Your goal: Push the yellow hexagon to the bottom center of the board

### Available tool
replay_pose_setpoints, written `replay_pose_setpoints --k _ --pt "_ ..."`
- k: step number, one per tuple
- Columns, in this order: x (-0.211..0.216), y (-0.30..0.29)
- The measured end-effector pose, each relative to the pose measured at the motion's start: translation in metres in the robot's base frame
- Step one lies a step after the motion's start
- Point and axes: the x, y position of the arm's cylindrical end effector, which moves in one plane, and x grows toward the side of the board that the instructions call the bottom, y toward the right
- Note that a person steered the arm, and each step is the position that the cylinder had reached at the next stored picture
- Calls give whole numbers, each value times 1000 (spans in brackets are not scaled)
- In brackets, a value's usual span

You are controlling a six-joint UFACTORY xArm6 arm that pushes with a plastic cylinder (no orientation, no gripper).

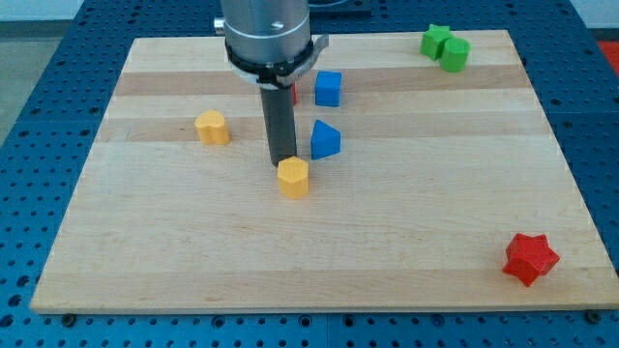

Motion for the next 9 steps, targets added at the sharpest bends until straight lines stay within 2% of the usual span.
replay_pose_setpoints --k 3,5,7,9 --pt "80 0" --pt "40 26" --pt "69 32" --pt "76 32"
